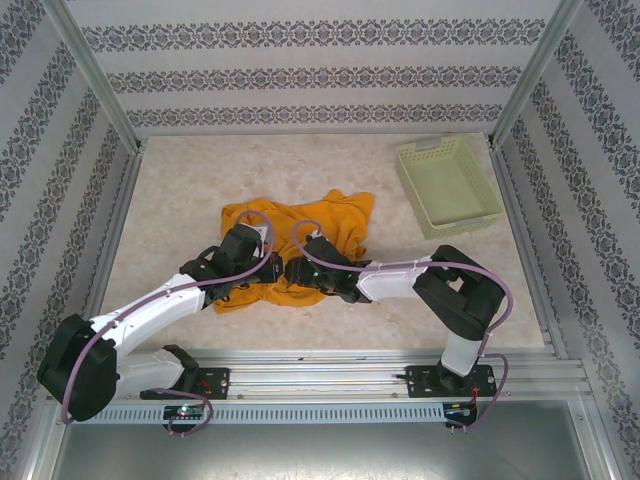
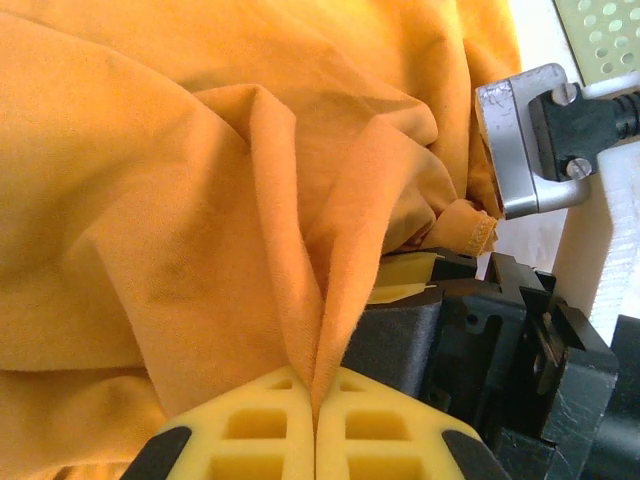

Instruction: Fold the inside-out t-shirt

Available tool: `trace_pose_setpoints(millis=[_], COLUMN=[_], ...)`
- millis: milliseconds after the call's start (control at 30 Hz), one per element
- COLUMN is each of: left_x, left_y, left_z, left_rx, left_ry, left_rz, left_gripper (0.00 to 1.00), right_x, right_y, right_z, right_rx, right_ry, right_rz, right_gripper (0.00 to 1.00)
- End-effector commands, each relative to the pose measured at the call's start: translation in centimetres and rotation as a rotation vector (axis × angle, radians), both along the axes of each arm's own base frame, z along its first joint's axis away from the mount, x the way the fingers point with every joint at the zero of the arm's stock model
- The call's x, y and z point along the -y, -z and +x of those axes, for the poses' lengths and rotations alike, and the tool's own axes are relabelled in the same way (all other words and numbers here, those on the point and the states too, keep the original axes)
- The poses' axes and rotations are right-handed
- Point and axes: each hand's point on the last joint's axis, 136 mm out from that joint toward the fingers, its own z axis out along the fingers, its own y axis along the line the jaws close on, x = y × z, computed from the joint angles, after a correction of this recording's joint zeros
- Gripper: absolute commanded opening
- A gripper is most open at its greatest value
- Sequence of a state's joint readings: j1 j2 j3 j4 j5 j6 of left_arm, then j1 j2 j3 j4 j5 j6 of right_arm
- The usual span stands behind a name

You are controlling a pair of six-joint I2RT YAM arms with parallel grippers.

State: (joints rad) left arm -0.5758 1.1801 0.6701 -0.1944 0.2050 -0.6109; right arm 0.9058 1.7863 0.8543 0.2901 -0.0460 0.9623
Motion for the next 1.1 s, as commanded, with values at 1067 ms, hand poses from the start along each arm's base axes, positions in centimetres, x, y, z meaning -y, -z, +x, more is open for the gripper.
trace_pose_setpoints(millis=[1067], left_x=[-5.7], left_y=[4.4], left_z=[1.0], left_rx=[-0.053], left_ry=[-0.204], left_rz=[0.141], left_gripper=[0.00], right_x=[-1.0], right_y=[-1.6], right_z=[-2.4], right_rx=[0.072], right_ry=[-0.129], right_rz=[-0.086], right_gripper=[0.23])
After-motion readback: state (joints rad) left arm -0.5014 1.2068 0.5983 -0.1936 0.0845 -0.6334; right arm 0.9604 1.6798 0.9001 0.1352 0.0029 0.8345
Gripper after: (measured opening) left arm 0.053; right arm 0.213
